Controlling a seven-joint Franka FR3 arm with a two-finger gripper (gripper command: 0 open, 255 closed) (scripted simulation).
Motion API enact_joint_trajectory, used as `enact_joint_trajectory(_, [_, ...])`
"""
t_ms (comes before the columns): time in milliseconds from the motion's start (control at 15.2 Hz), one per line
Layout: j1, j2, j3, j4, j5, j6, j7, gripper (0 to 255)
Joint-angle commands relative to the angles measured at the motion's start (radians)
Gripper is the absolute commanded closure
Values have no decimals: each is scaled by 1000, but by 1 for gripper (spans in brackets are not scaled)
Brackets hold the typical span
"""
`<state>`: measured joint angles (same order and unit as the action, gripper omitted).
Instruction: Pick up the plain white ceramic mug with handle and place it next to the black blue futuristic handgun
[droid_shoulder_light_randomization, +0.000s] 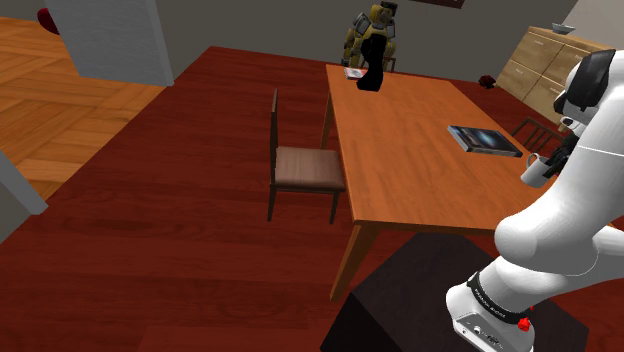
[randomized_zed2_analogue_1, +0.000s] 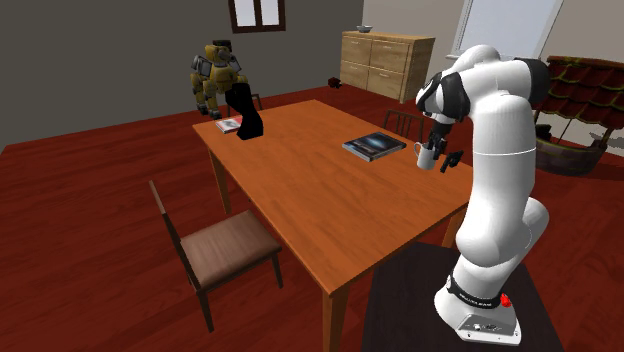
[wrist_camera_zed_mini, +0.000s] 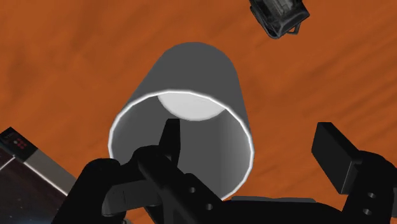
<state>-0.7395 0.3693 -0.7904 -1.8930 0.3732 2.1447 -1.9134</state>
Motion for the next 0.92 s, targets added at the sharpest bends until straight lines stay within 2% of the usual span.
enact_joint_trajectory(0, [0, 0, 0, 0, 0, 0, 0, 0])
enact_joint_trajectory(66, [0, 0, 0, 0, 0, 0, 0, 0])
enact_joint_trajectory(330, [22, -65, -34, 55, -64, -99, 41, 0])
enact_joint_trajectory(858, [22, -65, -33, 55, -64, -99, 41, 0])
